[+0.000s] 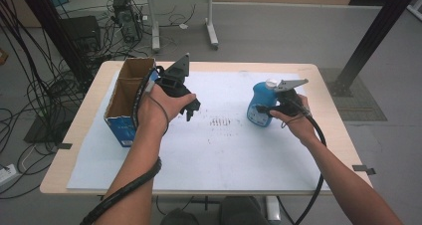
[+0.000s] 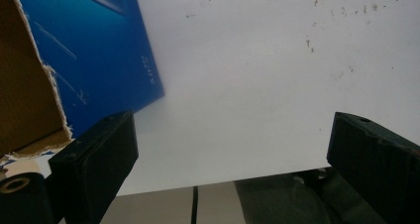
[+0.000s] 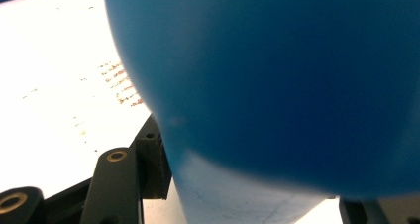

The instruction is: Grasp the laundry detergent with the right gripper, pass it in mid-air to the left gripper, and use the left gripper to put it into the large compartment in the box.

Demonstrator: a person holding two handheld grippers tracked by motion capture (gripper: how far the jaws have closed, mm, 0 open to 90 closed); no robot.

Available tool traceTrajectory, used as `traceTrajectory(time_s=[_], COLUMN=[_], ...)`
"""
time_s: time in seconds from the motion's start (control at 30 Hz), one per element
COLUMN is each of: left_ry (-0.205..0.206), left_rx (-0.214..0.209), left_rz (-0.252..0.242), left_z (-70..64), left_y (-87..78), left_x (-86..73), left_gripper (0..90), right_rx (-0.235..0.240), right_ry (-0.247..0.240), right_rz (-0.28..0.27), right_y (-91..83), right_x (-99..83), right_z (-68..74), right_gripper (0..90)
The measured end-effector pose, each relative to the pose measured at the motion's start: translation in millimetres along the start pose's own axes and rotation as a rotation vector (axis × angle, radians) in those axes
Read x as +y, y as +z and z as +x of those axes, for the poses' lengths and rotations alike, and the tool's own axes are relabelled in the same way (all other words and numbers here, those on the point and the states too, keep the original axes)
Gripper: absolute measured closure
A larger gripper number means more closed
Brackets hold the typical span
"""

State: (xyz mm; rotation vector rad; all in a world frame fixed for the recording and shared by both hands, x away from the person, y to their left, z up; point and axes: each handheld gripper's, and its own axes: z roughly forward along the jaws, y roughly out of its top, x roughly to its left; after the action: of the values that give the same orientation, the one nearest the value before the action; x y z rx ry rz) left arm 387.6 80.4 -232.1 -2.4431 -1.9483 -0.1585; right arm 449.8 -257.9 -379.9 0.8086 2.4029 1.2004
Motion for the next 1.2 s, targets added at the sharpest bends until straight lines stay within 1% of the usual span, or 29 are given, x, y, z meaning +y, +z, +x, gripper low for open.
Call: traceTrajectory(time_s=[0.2,0.5,0.77,0.87,0.9,1.2], left_ry=[0.003,-0.007,0.003,0.003,-0.003,-0.001], left_rx=[0.004,0.007,0.009,0.009,0.008,0.011], left_rz=[-0.001,0.0,0.004,0.002,-0.001,0.001], left_z=[-0.3,0.6,-0.5,-0.6,-1.0,0.6], left_y=[0.1,1.0,0.7,0.3,0.3,0.0], left_x=[-0.4,-1.4,-0.9,-0.8,-0.9,-1.6], left_gripper=[6.0,6.0,6.0,6.0,6.0,6.0], right_rx=[0.002,0.01,0.009,0.009,0.009,0.011], right_ry=[0.0,0.001,0.004,0.004,0.005,0.007], right_rz=[-0.001,-0.006,-0.005,-0.006,-0.006,-0.007], right_y=[0.0,0.0,0.0,0.0,0.0,-0.1], right_x=[-0.1,-0.8,-0.8,-0.9,-0.9,-1.1], right_z=[-0.3,-1.3,-1.1,-1.2,-1.2,-1.5], right_gripper=[42.0,42.3,42.3,42.3,42.4,42.7])
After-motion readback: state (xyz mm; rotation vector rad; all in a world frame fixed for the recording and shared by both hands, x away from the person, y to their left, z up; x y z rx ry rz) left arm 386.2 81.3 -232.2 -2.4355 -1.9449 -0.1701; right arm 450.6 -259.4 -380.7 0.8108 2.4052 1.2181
